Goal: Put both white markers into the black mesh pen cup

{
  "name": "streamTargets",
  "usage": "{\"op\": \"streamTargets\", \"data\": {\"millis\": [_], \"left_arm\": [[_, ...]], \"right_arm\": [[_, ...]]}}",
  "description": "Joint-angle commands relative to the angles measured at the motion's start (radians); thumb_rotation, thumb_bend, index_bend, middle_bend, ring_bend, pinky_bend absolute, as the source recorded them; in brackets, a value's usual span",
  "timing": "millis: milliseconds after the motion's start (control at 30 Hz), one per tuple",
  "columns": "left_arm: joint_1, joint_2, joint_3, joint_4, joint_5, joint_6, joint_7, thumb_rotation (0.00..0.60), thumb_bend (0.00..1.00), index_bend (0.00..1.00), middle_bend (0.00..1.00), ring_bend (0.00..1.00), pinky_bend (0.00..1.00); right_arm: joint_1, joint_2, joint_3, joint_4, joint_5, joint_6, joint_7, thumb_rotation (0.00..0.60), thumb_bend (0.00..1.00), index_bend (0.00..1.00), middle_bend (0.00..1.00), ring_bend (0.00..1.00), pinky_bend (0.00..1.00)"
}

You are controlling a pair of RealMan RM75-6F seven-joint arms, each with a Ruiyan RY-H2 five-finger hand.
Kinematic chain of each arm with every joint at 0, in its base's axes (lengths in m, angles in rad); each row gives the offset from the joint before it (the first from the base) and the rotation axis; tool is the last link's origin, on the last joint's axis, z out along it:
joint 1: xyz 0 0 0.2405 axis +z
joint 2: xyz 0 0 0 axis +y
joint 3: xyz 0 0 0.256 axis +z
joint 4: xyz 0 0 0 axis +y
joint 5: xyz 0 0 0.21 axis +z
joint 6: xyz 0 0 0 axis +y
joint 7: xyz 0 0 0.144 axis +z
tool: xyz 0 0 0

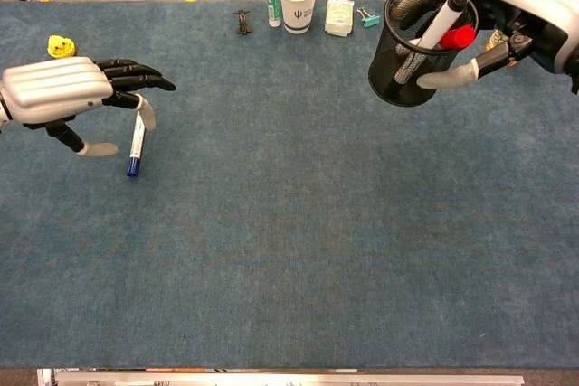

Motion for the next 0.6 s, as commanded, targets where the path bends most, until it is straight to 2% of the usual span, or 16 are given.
{"op": "streamTargets", "data": {"millis": [33,433,600], "left_arm": [[-0.011,-0.074,0.031,0.112,0.046,0.063,0.017,0.6,0.28,0.36,0.07,0.0,0.09],[-0.03,-0.204,0.103,0.386,0.087,0.135,0.019,0.6,0.28,0.35,0.08,0.0,0.09],[-0.026,-0.232,0.127,0.464,0.083,0.144,0.006,0.6,0.28,0.35,0.08,0.0,0.09]], "right_arm": [[0.004,-0.01,-0.005,0.004,-0.001,-0.005,-0.007,0.6,0.41,0.41,0.36,0.33,0.37],[0.014,-0.05,-0.012,0.023,0.01,-0.013,-0.014,0.6,0.41,0.41,0.36,0.33,0.37],[0.02,-0.069,-0.014,0.029,0.013,-0.02,-0.015,0.6,0.41,0.41,0.36,0.33,0.37]]}}
